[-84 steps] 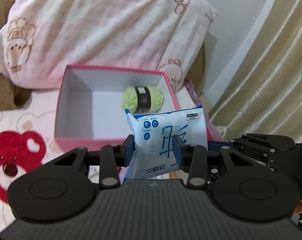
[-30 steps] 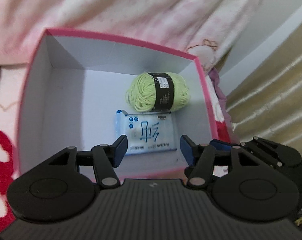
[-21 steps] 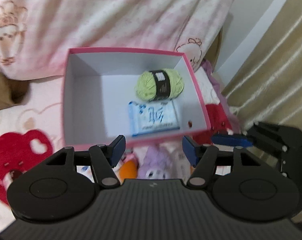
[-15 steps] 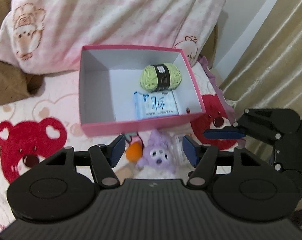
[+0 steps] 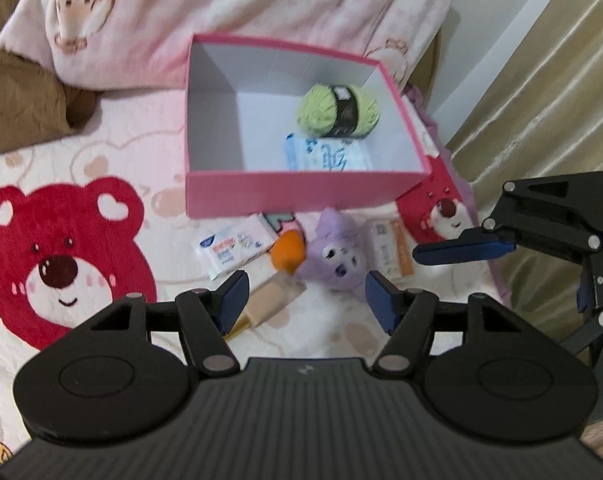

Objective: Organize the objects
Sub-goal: 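Lower the right tool onto the gold-capped beige bottle and grasp it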

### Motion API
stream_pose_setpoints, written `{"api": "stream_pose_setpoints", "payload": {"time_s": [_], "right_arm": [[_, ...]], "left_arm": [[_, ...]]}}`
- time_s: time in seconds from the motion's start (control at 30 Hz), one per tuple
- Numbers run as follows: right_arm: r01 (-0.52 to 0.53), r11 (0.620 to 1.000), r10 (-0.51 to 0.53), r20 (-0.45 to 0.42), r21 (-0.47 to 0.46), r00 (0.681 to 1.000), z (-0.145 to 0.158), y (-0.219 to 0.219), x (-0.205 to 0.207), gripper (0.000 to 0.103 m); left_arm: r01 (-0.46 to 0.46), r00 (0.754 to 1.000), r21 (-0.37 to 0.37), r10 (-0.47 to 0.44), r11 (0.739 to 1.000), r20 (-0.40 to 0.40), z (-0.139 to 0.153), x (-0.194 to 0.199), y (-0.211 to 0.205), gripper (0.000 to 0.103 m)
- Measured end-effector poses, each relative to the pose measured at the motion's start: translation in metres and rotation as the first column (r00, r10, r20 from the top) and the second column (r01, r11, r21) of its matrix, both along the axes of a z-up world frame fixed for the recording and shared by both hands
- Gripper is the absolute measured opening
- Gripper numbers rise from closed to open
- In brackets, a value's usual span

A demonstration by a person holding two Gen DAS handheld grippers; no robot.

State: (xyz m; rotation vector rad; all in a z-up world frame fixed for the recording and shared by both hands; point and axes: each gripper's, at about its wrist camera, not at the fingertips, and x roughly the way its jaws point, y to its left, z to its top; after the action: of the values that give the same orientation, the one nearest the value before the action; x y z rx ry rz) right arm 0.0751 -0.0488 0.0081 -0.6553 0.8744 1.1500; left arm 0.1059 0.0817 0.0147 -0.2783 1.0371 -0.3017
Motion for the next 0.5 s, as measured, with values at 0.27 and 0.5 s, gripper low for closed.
{"api": "stream_pose_setpoints", "payload": {"time_s": [0.27, 0.5], "right_arm": [[0.149, 0.989, -0.147, -0.086, 0.021, 0.985, -0.061, 0.006, 0.012, 0.062], [0.256, 0.966, -0.250, -0.129, 0.029, 0.960, -0.099, 0.012, 0.014, 0.062]], "left_arm": [[-0.003, 0.999, 0.026, 0.005, 1.000, -0.044, -0.054, 0.007, 0.011, 0.062], [-0.041, 0.996, 0.012, 0.042, 0.999, -0.080, -0.108, 0.013, 0.030, 0.060]]}}
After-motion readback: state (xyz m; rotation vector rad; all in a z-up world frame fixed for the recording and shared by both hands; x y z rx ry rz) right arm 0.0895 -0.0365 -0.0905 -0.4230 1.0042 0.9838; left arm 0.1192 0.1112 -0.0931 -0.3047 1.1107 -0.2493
